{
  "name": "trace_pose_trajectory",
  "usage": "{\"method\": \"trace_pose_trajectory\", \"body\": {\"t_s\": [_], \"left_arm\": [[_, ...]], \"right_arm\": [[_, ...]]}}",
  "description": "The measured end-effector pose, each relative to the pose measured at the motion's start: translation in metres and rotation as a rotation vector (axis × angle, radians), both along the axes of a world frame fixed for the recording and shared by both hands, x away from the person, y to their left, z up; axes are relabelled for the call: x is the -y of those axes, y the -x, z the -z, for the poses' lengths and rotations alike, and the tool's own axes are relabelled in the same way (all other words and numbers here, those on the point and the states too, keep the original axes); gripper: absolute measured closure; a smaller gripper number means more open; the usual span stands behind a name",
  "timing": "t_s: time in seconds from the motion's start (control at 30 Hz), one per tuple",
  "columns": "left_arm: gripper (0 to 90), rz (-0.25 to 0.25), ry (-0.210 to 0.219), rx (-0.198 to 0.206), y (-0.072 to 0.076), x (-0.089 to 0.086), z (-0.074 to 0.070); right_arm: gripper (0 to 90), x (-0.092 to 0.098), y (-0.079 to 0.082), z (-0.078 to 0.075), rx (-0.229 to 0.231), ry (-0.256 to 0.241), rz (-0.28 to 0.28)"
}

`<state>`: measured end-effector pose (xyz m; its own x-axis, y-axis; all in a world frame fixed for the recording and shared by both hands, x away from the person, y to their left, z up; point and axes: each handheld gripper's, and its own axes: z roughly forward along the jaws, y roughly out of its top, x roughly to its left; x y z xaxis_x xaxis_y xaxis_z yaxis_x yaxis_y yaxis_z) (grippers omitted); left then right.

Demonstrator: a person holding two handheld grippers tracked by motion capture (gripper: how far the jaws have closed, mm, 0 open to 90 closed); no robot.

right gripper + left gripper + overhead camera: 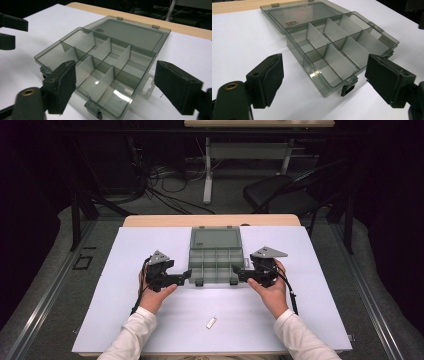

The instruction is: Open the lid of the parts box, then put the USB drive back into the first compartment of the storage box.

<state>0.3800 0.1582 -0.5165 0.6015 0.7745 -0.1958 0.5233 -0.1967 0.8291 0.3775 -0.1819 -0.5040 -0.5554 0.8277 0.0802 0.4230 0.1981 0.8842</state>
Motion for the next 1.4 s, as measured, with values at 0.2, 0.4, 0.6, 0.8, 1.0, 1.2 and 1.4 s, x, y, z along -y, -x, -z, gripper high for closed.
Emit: {"method": "trace_pose_trajectory", "body": {"t_s": [0.2,0.4,0.6,0.8,1.0,1.2,1.4], "left_arm": [[15.0,-0.003,0.04,0.0,0.0,-0.005,-0.002],[15.0,-0.003,0.049,0.01,0.003,-0.007,-0.006],[14.1,0.0,0.053,0.016,0.005,-0.007,-0.008],[13.7,-0.002,0.043,0.018,0.008,-0.005,-0.01],[14.0,0.004,0.017,0.016,0.013,-0.002,-0.012],[15.5,0.018,-0.01,0.024,0.02,0.002,-0.014],[15.8,0.033,-0.016,0.02,0.029,0.008,-0.018]], "right_arm": [[13.8,0.006,0.007,0.002,0.009,0.012,-0.029],[11.9,0.011,0.006,-0.001,0.006,-0.005,-0.024],[11.6,0.016,0.004,0.0,-0.011,-0.021,-0.01],[11.8,0.02,0.003,-0.001,-0.017,-0.038,-0.003],[11.9,0.023,0.002,-0.001,-0.017,-0.043,-0.001],[11.9,0.026,0.002,-0.001,-0.021,-0.038,0.007],[11.9,0.029,0.005,-0.003,-0.01,-0.029,0.007]]}}
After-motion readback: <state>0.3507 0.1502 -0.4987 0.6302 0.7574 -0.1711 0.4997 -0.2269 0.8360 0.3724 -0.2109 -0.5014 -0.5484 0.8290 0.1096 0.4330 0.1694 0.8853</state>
